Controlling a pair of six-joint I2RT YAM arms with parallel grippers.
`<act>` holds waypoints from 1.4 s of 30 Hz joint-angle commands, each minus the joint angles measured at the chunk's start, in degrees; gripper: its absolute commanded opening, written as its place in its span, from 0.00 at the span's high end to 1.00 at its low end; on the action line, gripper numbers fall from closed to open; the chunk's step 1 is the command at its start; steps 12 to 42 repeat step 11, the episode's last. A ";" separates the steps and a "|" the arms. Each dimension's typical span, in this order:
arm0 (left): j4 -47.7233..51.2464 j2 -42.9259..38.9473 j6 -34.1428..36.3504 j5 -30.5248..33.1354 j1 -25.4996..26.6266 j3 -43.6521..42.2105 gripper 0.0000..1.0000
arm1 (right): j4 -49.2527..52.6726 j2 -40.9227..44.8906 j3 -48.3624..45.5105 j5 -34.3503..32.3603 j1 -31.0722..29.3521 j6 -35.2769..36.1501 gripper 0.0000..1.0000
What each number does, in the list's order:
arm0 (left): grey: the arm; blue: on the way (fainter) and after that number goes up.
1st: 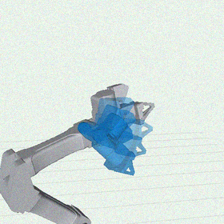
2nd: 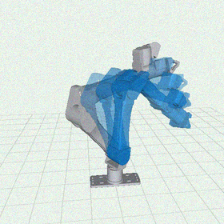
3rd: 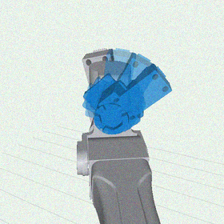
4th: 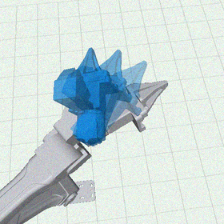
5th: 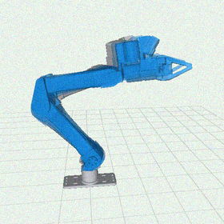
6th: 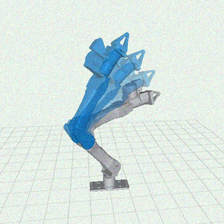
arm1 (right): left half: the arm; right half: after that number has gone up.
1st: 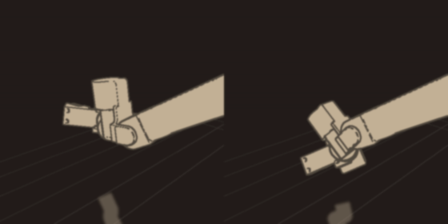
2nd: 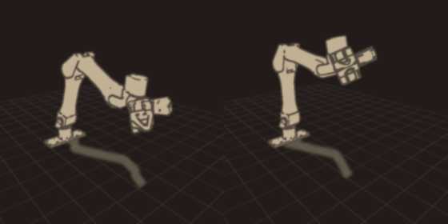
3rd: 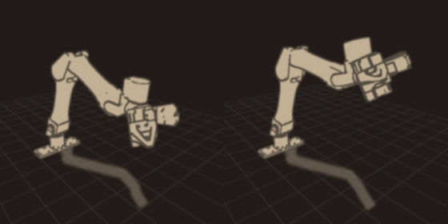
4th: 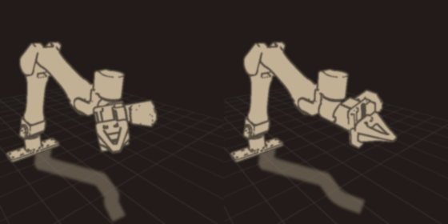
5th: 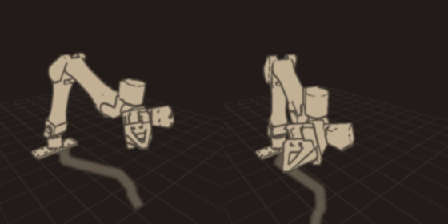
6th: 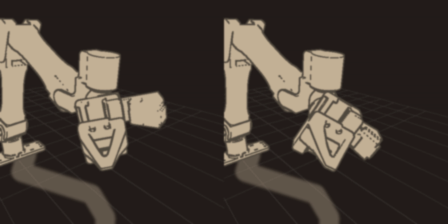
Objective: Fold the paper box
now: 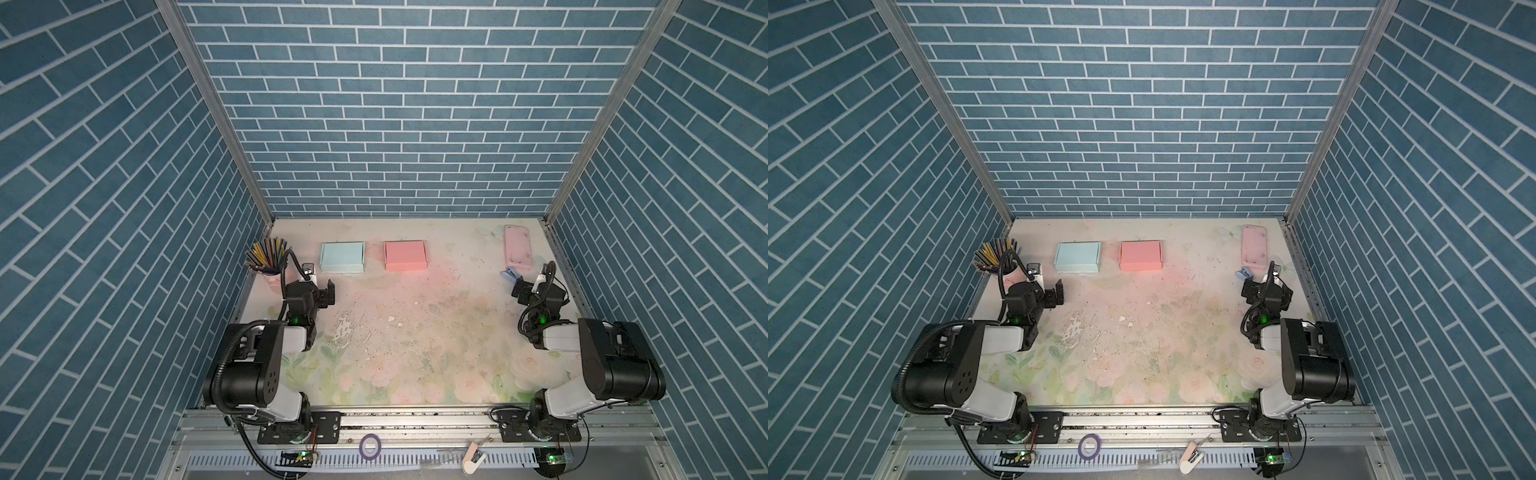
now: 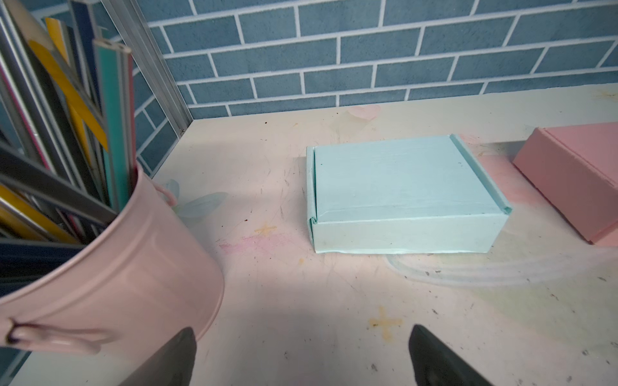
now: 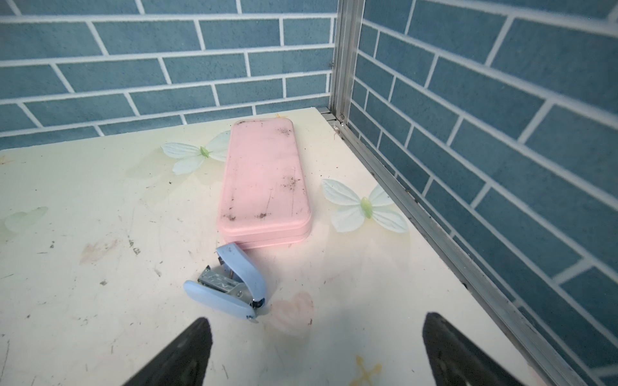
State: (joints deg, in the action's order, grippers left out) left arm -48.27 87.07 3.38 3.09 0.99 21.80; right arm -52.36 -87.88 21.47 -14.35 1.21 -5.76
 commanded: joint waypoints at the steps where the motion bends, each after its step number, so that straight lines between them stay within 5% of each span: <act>1: -0.07 0.05 -0.10 -0.56 -0.06 0.55 0.01 | 1.24 -0.32 0.21 -0.42 -0.26 -0.13 0.01; 42: 0.98 0.34 0.78 -2.74 0.06 1.40 0.01 | 0.72 -0.12 -0.25 -0.22 -0.29 0.04 0.01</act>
